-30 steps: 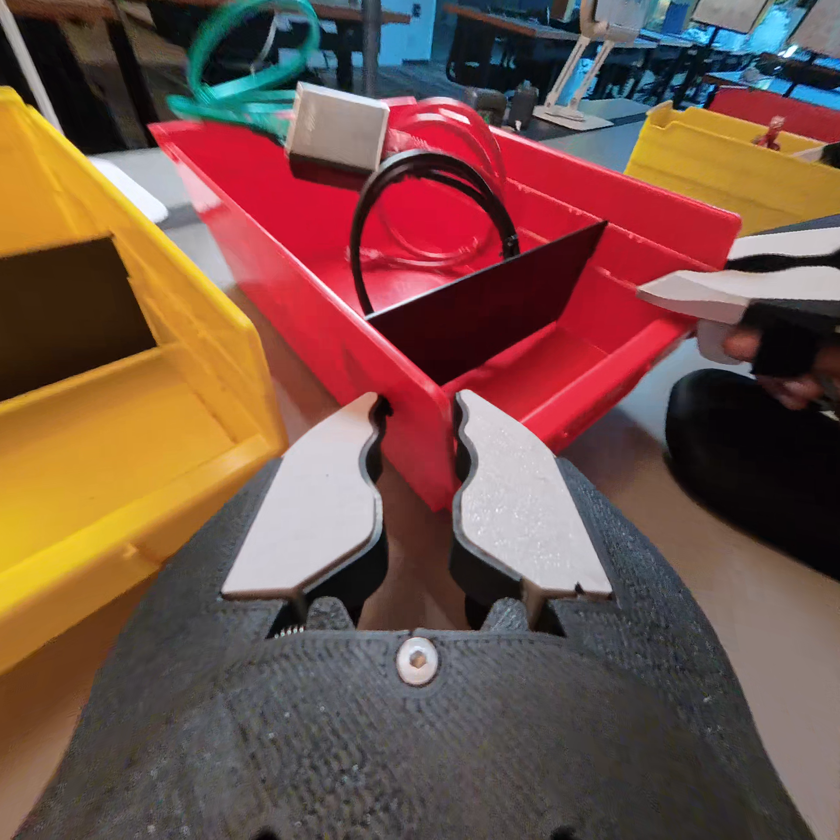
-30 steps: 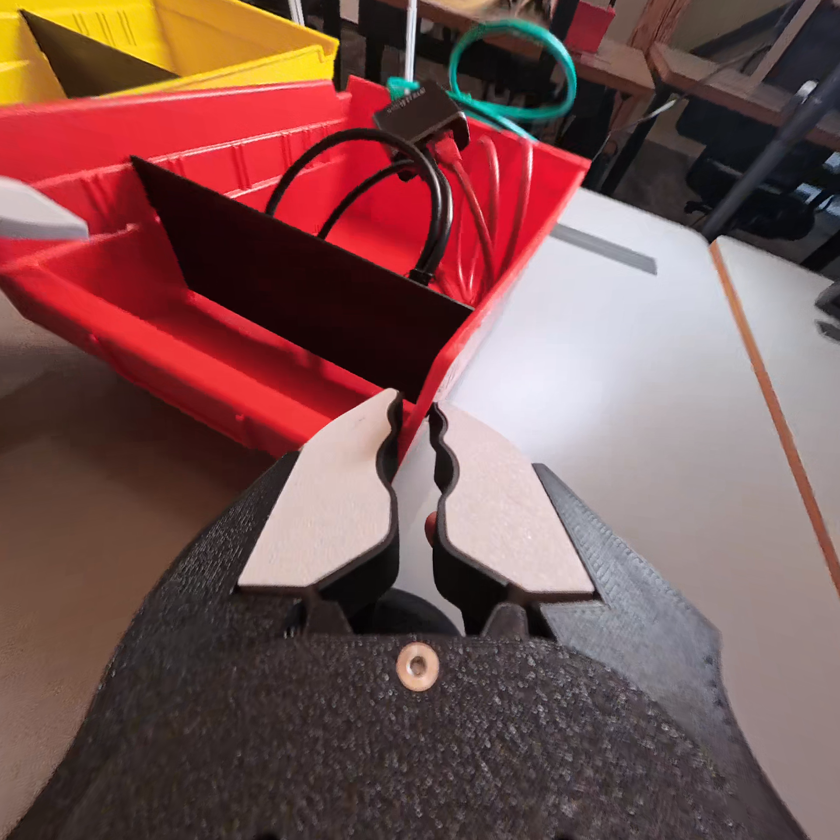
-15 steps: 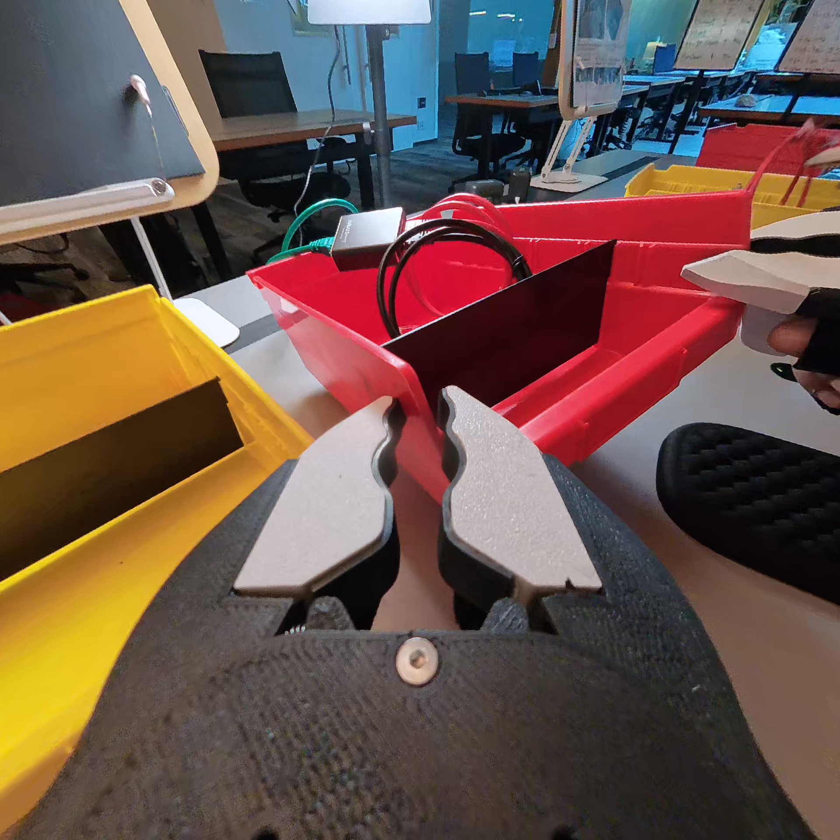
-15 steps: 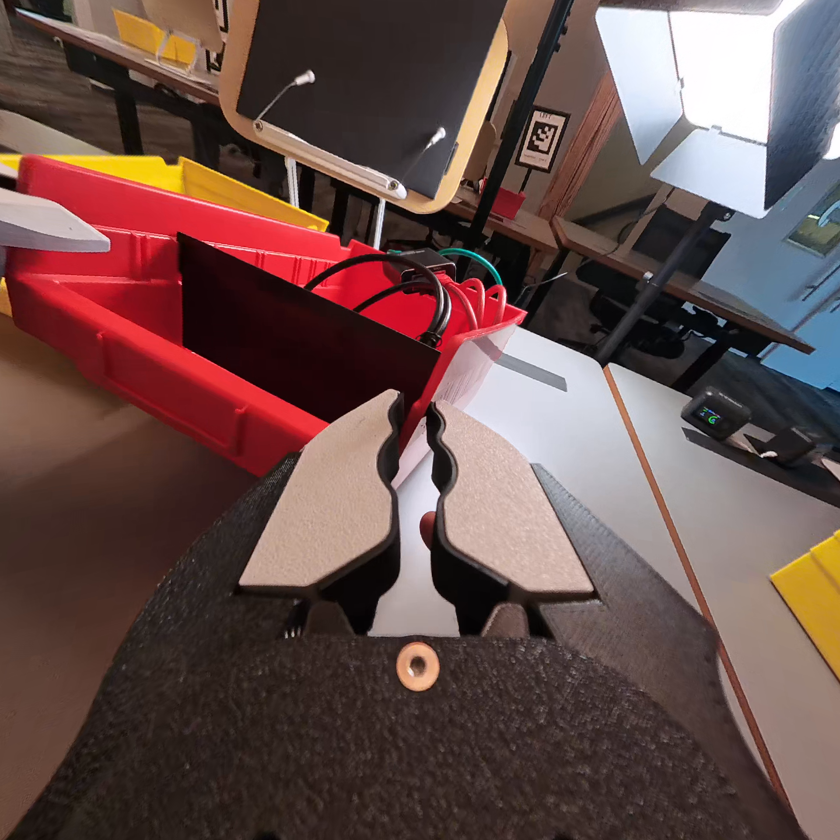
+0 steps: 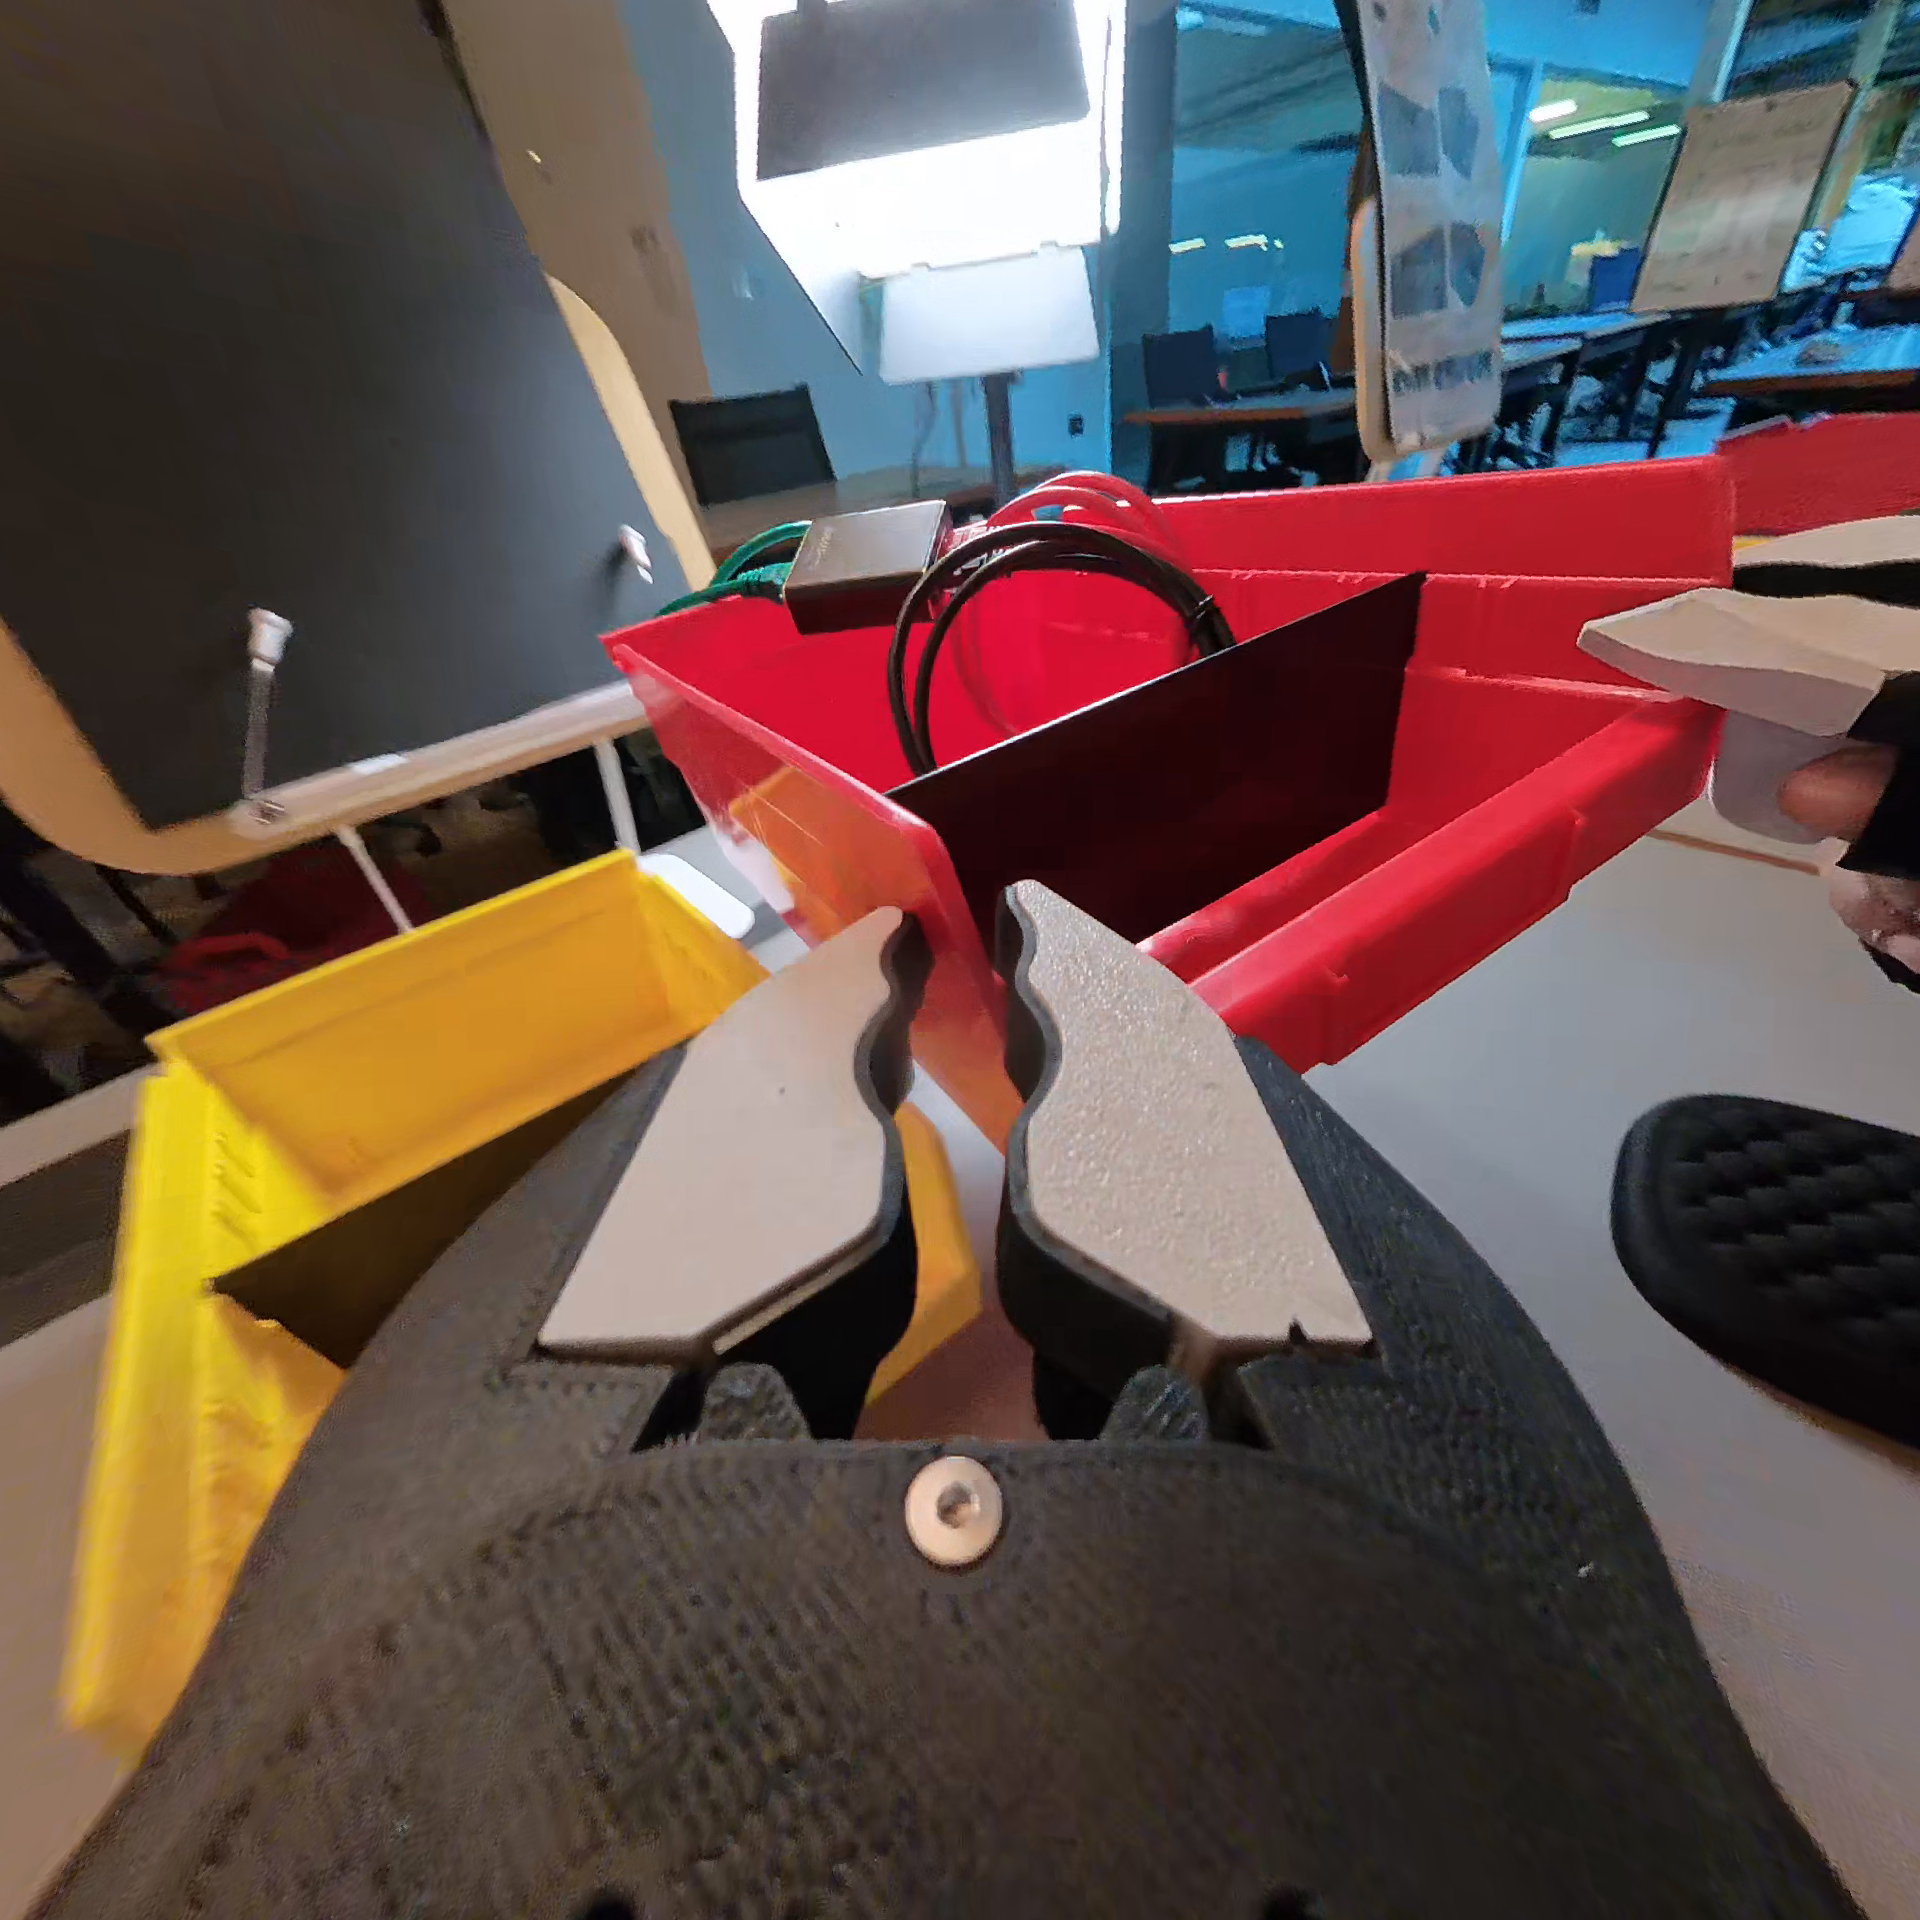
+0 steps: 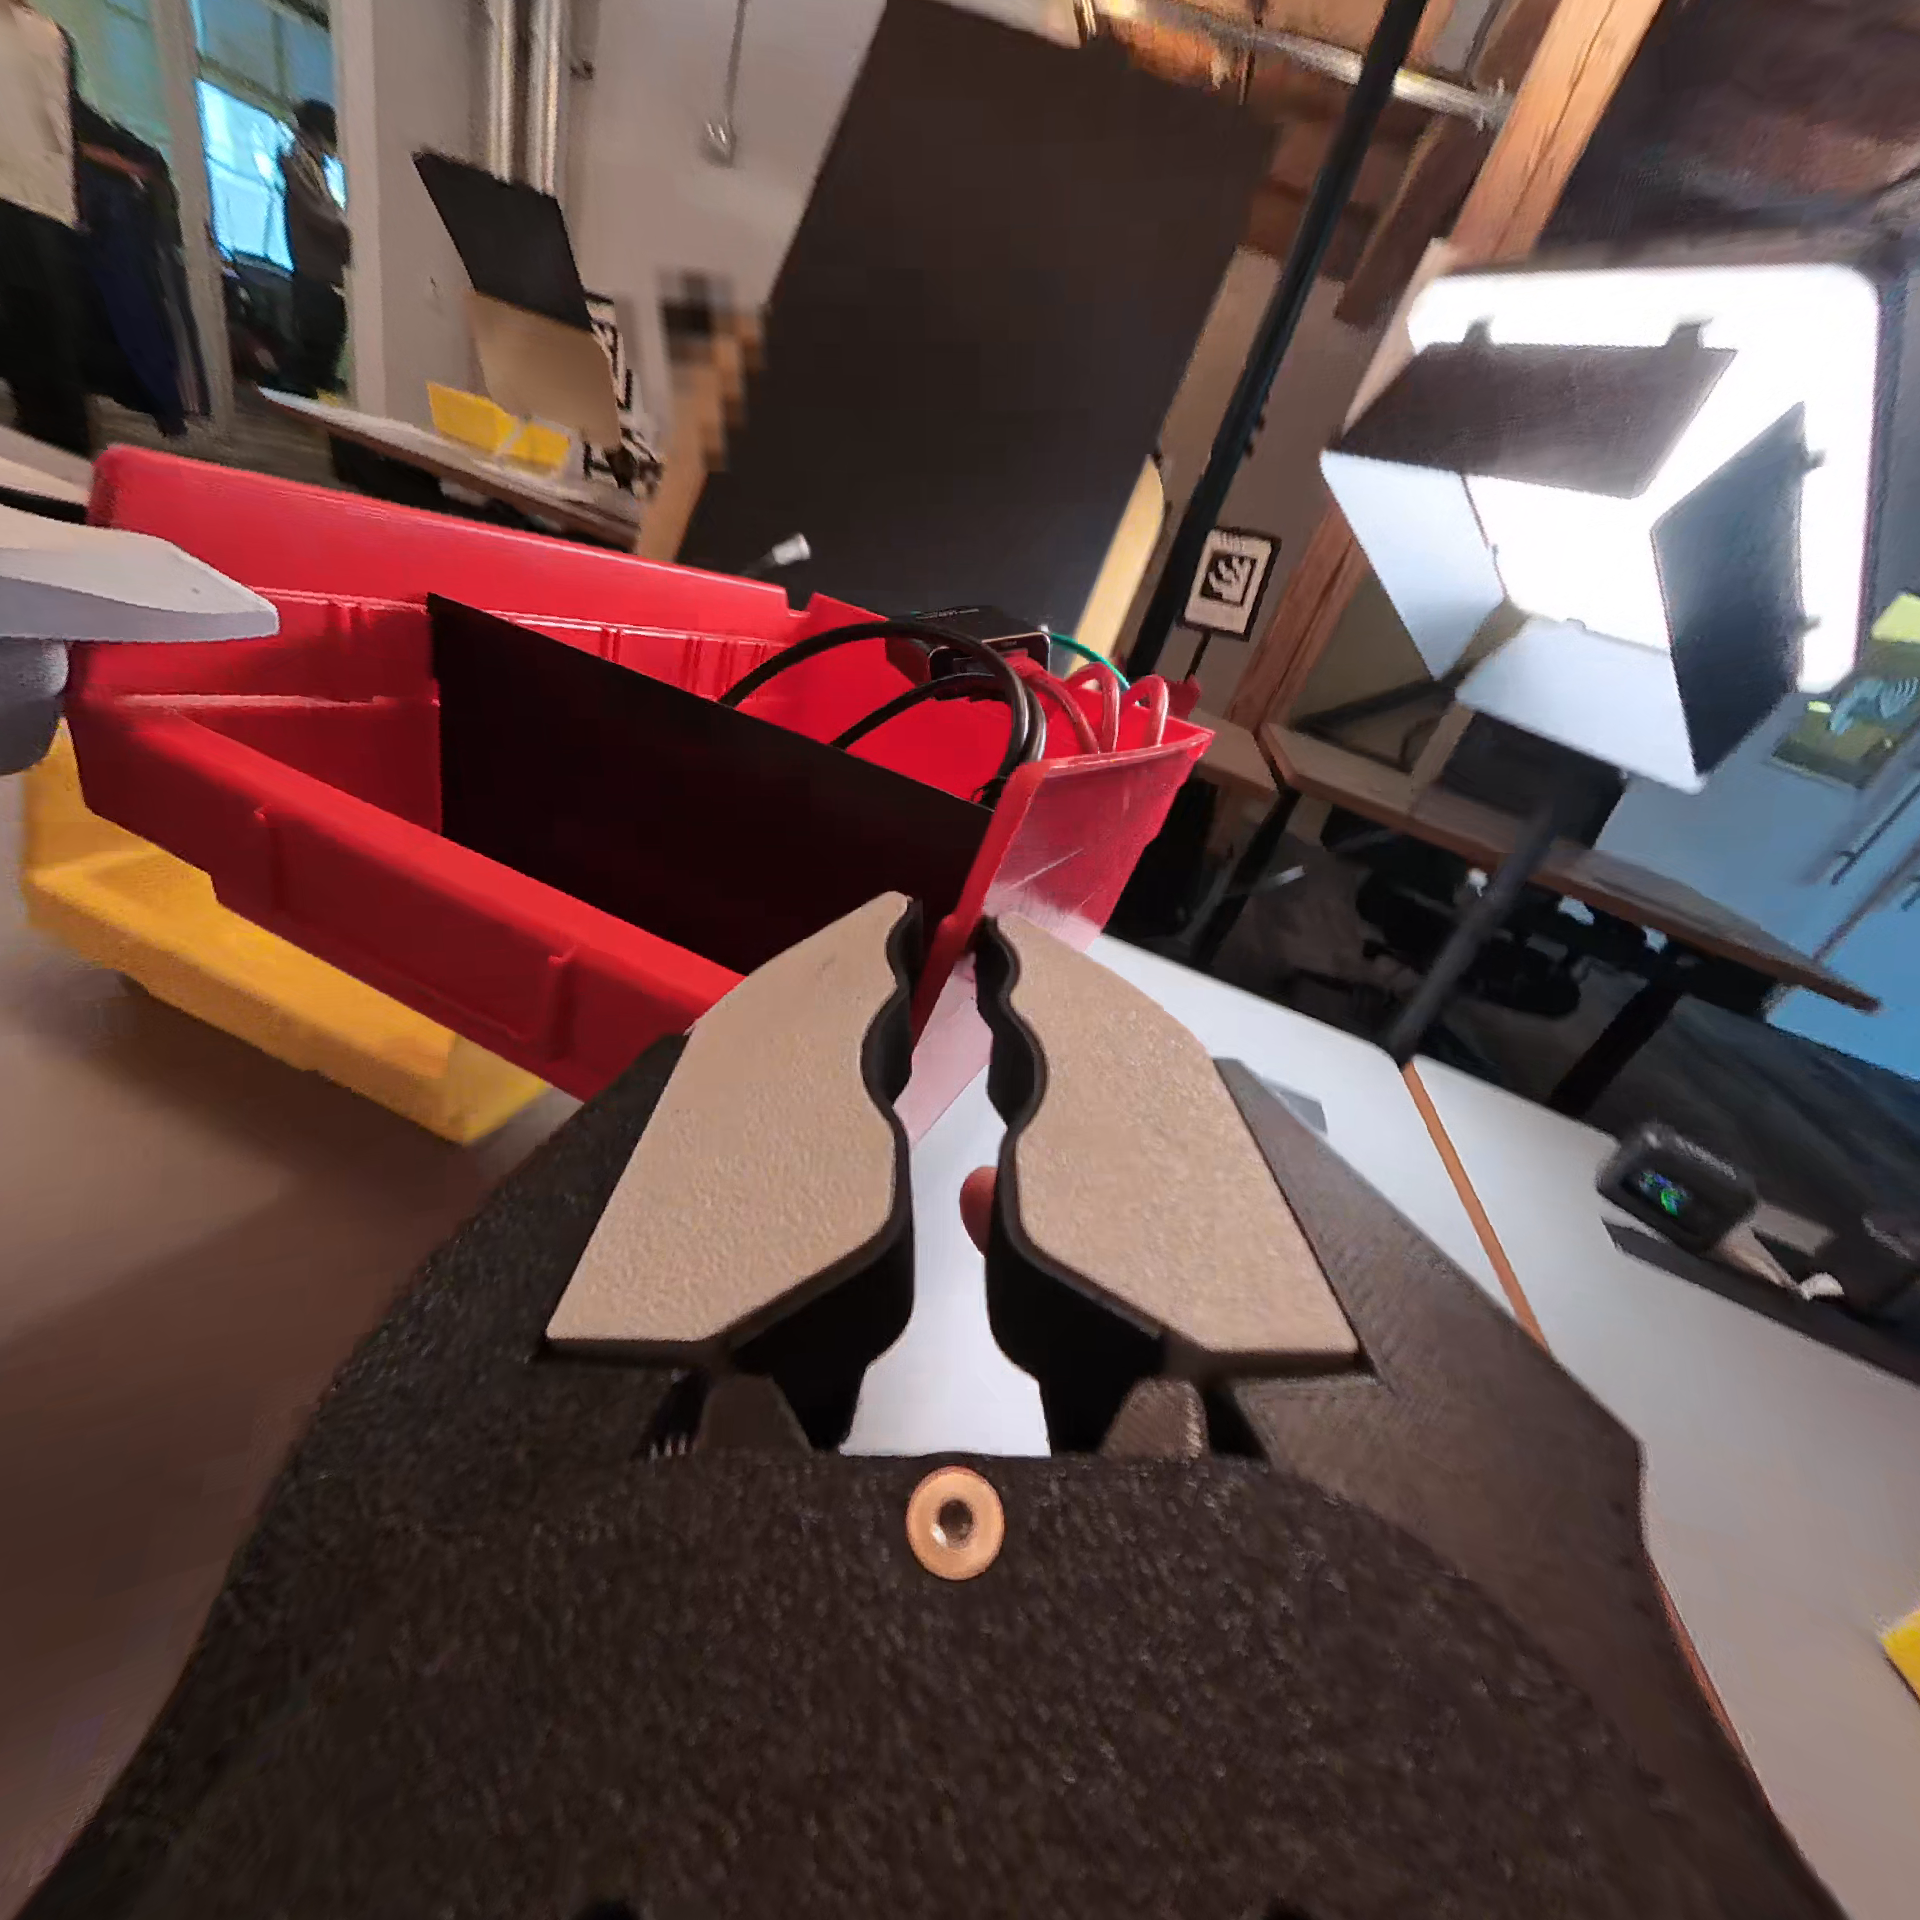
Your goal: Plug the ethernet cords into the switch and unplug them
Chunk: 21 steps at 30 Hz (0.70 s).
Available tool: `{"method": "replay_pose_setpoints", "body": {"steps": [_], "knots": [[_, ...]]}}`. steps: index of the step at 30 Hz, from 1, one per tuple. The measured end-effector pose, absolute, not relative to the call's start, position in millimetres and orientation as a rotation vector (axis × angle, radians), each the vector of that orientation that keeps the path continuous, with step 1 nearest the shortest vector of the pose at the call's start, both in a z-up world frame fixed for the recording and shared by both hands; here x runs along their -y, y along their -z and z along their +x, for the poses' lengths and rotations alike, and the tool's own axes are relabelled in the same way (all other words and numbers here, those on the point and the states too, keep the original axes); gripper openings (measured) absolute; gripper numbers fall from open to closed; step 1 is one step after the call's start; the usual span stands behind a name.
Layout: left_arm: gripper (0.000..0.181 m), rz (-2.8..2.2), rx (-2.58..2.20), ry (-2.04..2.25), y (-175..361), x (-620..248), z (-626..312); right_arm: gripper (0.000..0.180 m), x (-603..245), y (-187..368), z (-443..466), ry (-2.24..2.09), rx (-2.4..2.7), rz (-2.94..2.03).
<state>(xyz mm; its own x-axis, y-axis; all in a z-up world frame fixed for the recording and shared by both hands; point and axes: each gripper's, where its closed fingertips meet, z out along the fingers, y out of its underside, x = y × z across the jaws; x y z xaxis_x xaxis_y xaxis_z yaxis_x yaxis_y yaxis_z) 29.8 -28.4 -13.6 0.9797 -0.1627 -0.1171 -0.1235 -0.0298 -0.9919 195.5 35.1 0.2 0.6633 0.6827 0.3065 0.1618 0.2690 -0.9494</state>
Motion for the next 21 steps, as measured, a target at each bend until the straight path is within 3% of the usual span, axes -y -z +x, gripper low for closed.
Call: {"method": "replay_pose_setpoints", "body": {"steps": [12,21], "knots": [[0.012,-1.416,-0.009,-0.246,-66,152,-106,0.011,48,-82,36,-0.768,0.878,-0.997],[0.012,-1.399,0.132,-0.417,-51,233,-192,0.011,101,-66,-73,-1.016,0.927,-0.955]]}}
